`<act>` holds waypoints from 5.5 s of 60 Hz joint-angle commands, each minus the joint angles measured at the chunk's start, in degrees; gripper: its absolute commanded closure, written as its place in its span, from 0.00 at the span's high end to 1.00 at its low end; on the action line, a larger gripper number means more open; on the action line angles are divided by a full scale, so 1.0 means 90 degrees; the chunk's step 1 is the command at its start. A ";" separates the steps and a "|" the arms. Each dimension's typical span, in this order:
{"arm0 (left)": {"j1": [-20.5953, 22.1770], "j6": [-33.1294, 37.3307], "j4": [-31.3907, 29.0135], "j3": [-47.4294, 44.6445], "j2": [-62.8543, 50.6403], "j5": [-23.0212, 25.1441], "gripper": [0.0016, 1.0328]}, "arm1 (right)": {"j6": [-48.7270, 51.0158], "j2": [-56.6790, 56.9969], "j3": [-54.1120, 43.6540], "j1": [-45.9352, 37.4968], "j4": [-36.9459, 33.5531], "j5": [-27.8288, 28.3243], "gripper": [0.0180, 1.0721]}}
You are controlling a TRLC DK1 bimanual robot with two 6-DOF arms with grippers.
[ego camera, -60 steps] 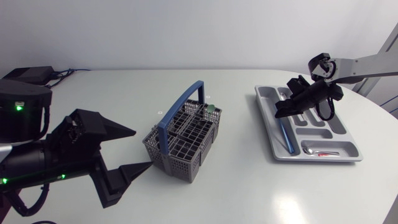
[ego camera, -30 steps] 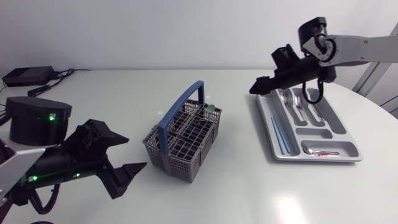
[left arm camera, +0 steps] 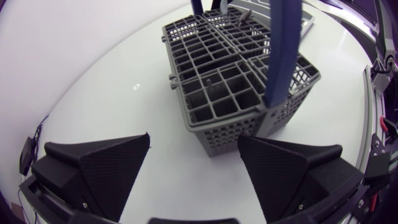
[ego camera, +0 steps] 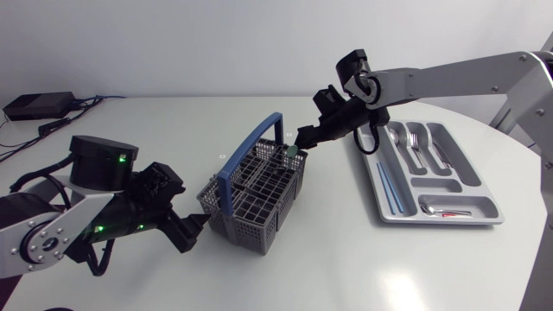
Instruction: Unload the cutlery basket into the drawer organizer.
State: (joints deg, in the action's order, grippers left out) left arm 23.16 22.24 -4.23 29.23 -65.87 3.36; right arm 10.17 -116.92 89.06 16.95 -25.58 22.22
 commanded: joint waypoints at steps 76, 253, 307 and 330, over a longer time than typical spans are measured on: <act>-0.1499 0.3183 -0.0819 0.1625 0.1166 0.1649 0.95 | 0.0354 0.3226 -0.3362 0.0197 0.0753 -0.1014 0.85; 0.1870 0.6504 -0.1805 0.3734 -0.2730 -0.0685 0.03 | 0.1467 0.5159 -0.5452 0.0490 0.1827 -0.0818 0.86; 0.2573 0.6347 -0.1600 0.3109 -0.0484 -0.1945 0.03 | 0.1135 0.6322 -0.5647 0.1232 0.1339 -0.1521 0.86; 0.3013 0.3427 -0.2753 0.4545 -0.0816 -0.1984 0.03 | 0.1448 0.7845 -0.6223 0.1886 0.1544 -0.2351 0.86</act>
State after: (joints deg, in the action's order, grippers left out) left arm 49.15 61.01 -27.68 65.45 -70.81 -14.44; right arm 21.91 -49.04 35.07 32.38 -12.64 2.63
